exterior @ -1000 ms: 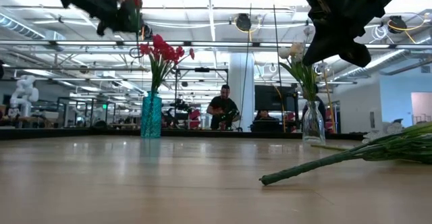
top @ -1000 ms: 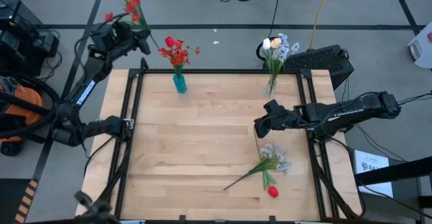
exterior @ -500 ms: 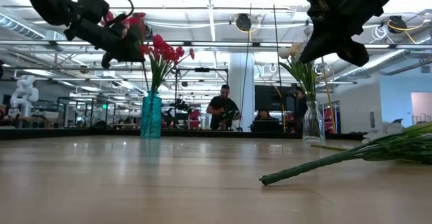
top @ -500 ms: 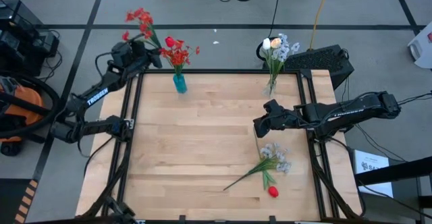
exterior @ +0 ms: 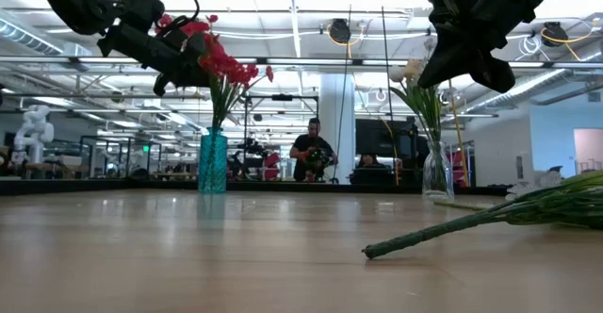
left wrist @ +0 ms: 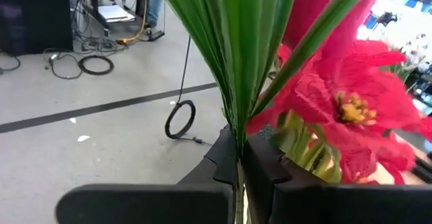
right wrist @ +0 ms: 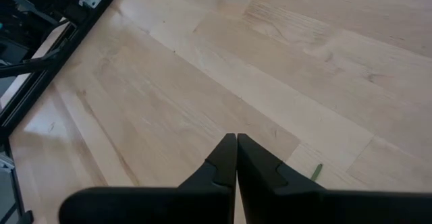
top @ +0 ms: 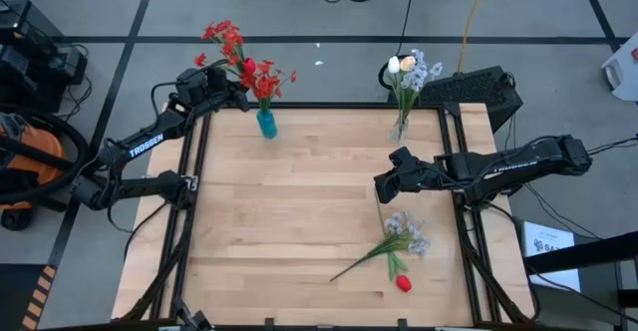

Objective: Sort flowers into vase by color
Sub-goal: Put the orange flowers into the blue vase

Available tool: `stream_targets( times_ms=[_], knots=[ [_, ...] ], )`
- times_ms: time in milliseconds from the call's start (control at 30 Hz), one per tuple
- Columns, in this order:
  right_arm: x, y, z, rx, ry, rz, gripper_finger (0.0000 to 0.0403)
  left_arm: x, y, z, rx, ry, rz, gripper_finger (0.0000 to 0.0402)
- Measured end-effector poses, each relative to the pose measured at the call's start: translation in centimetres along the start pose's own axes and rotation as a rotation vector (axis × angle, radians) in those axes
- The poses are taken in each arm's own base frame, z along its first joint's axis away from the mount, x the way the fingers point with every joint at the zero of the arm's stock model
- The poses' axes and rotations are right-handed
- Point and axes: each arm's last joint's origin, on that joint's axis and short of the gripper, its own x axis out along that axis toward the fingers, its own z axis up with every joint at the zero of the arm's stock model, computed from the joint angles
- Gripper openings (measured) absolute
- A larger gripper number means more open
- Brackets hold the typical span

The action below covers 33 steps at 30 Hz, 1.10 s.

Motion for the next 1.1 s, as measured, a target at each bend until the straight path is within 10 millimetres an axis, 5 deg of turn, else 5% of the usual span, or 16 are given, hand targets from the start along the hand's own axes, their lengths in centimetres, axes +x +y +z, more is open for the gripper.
stream_targets(
  times_ms=[667,1100],
  knots=[
    [0.0,0.1,0.1,0.005,-0.004,0.013,0.0004,-0.8,-0.8,0.0,0.078,0.057,-0.003,0.0012],
    [0.0,0.1,0.1,0.013,-0.007,0.012,0.0004,-0.4,-2.0,-2.0,0.171,0.131,0.075,0.0012]
  ],
)
